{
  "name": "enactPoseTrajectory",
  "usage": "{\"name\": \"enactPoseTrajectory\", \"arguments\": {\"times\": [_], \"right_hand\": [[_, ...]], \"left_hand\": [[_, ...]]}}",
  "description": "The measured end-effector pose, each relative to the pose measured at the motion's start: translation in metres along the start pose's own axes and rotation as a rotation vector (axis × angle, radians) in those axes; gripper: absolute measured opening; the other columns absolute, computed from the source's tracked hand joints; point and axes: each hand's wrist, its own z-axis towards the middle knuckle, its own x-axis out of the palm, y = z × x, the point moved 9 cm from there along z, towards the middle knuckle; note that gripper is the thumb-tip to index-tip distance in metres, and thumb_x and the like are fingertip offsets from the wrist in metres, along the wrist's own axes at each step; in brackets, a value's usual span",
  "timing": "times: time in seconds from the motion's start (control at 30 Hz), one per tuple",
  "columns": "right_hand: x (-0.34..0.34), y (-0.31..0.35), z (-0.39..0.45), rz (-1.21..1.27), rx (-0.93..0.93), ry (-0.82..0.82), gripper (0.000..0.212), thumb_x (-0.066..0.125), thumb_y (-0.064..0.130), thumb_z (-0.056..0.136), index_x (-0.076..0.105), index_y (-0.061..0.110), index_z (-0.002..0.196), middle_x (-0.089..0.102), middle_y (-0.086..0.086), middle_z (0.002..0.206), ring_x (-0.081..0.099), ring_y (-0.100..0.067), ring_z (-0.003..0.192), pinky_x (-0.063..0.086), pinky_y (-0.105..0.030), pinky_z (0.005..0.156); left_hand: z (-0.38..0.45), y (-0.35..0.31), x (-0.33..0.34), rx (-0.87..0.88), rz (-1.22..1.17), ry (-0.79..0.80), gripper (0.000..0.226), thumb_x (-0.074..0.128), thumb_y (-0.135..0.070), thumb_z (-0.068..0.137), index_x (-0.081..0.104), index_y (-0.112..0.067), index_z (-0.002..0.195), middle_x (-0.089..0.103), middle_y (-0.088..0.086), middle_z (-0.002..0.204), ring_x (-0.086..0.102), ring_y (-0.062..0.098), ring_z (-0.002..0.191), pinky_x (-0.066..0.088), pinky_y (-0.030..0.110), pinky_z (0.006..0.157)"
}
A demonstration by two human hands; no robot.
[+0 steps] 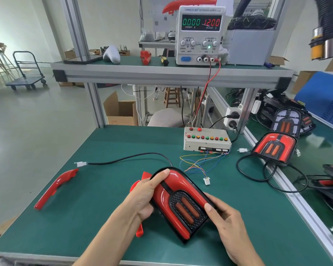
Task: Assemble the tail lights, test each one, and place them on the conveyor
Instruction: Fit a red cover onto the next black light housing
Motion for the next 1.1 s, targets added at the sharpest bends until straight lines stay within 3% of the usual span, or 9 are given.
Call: {"name": "enactPoseTrajectory", "arguments": {"times": [0.27,0.5,0.67,0.83,0.97,1.1], "right_hand": [[-0.006,-0.001,0.002,-0.007,0.002,0.003,0.032,0.069,0.024,0.090,0.076,0.028,0.120,0.075,-0.003,0.120,0.068,-0.018,0.119,0.049,-0.018,0.099],[-0.005,-0.005,0.002,-0.071,0.011,-0.004,0.029,0.069,0.028,0.090,0.077,0.034,0.117,0.077,0.000,0.117,0.069,-0.015,0.116,0.049,-0.015,0.096],[-0.002,-0.001,0.003,-0.246,0.027,0.005,0.029,0.057,0.054,0.098,0.077,0.038,0.113,0.074,0.015,0.113,0.065,-0.003,0.114,0.046,-0.019,0.097],[0.009,0.014,0.017,-0.462,0.020,0.010,0.042,0.050,0.068,0.086,0.074,0.043,0.109,0.070,0.024,0.108,0.061,0.003,0.111,0.045,-0.022,0.095],[0.025,0.036,0.037,-0.581,0.046,0.062,0.051,0.045,0.086,0.081,0.073,0.048,0.099,0.072,0.031,0.098,0.064,0.011,0.095,0.047,-0.019,0.085],[0.041,0.050,0.055,-0.713,0.044,0.057,0.070,0.040,0.089,0.079,0.066,0.024,0.084,0.068,0.007,0.074,0.060,-0.005,0.067,0.050,-0.031,0.071]], "left_hand": [[0.001,-0.002,0.004,0.032,-0.003,-0.027,0.046,0.084,-0.035,0.063,0.077,-0.003,0.097,0.077,0.021,0.096,0.075,0.028,0.076,0.061,0.037,0.070],[0.002,-0.001,-0.002,0.052,-0.001,-0.089,0.050,0.085,-0.037,0.063,0.076,-0.002,0.098,0.077,0.021,0.093,0.074,0.028,0.072,0.062,0.038,0.069],[0.001,0.000,-0.007,0.058,0.001,-0.121,0.042,0.082,-0.032,0.078,0.075,0.000,0.103,0.077,0.021,0.095,0.073,0.029,0.076,0.062,0.041,0.079],[-0.004,-0.003,0.000,0.076,0.030,-0.084,0.037,0.083,-0.033,0.074,0.075,-0.003,0.094,0.077,0.021,0.092,0.074,0.029,0.073,0.062,0.038,0.070],[-0.007,-0.008,0.009,0.113,0.081,-0.046,0.052,0.085,-0.041,0.060,0.076,-0.005,0.097,0.077,0.021,0.098,0.074,0.029,0.081,0.061,0.043,0.085],[-0.011,-0.012,0.018,0.161,0.080,0.005,0.048,0.084,-0.039,0.066,0.079,-0.008,0.101,0.077,0.019,0.102,0.074,0.028,0.088,0.058,0.041,0.089]]}}
